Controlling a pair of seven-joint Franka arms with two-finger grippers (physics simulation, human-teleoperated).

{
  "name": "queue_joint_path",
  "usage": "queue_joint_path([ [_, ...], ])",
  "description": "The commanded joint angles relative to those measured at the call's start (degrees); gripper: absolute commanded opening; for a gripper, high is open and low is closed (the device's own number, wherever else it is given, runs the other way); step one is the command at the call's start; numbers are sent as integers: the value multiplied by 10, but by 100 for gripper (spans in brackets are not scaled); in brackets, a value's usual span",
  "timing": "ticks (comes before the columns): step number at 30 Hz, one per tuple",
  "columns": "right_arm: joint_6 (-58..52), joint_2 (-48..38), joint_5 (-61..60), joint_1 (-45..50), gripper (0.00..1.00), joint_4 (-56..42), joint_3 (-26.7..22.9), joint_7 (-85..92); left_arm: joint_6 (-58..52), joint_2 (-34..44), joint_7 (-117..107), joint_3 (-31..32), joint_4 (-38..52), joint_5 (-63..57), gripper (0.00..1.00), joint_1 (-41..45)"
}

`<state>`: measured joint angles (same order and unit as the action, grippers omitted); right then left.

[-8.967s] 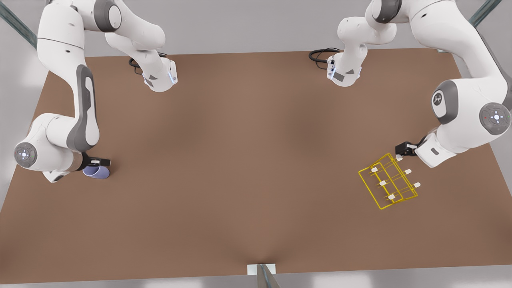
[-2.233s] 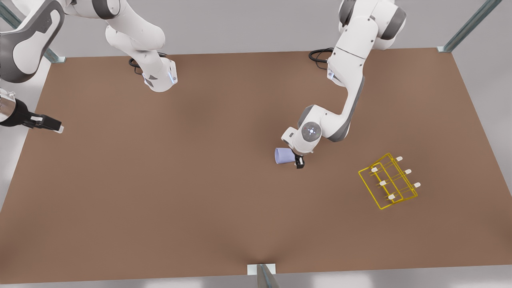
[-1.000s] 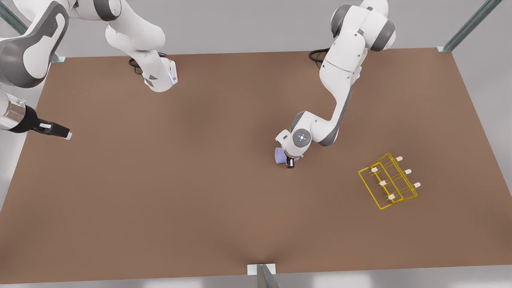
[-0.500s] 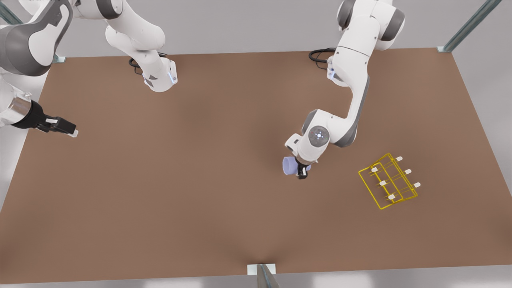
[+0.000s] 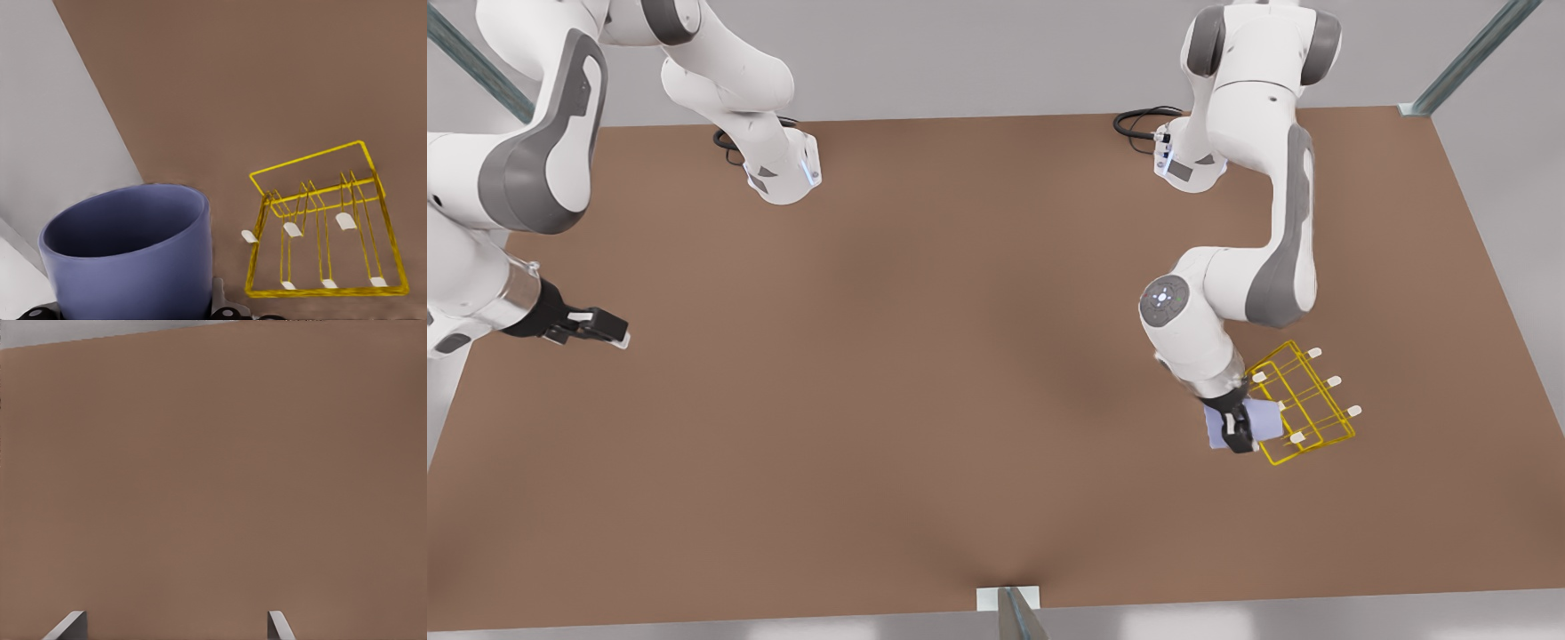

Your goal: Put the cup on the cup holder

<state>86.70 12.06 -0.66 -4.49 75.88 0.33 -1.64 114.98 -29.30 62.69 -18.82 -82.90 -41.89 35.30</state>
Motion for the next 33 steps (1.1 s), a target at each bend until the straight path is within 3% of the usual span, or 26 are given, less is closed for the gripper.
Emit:
queue_joint_path([
  [1,14,-1,5,0,100,0,0,47,-72,5,-78,-3,-2,-197,83,0],
  [4,12,9,9,0,100,-8,1,44,-172,-15,-175,-3,4,-216,84,50],
  [6,11,6,6,-6,100,-13,-2,44,-256,-49,-258,-3,4,-291,84,81],
  [11,4,6,8,-2,100,-27,0,43,-365,-106,-362,-1,2,-376,84,86],
  [18,5,12,32,-1,100,-28,-1,43,-361,-164,-397,-22,-2,-429,82,69],
  [33,9,15,24,-1,100,-28,0,43,-387,-192,-503,-38,-80,-464,83,36],
])
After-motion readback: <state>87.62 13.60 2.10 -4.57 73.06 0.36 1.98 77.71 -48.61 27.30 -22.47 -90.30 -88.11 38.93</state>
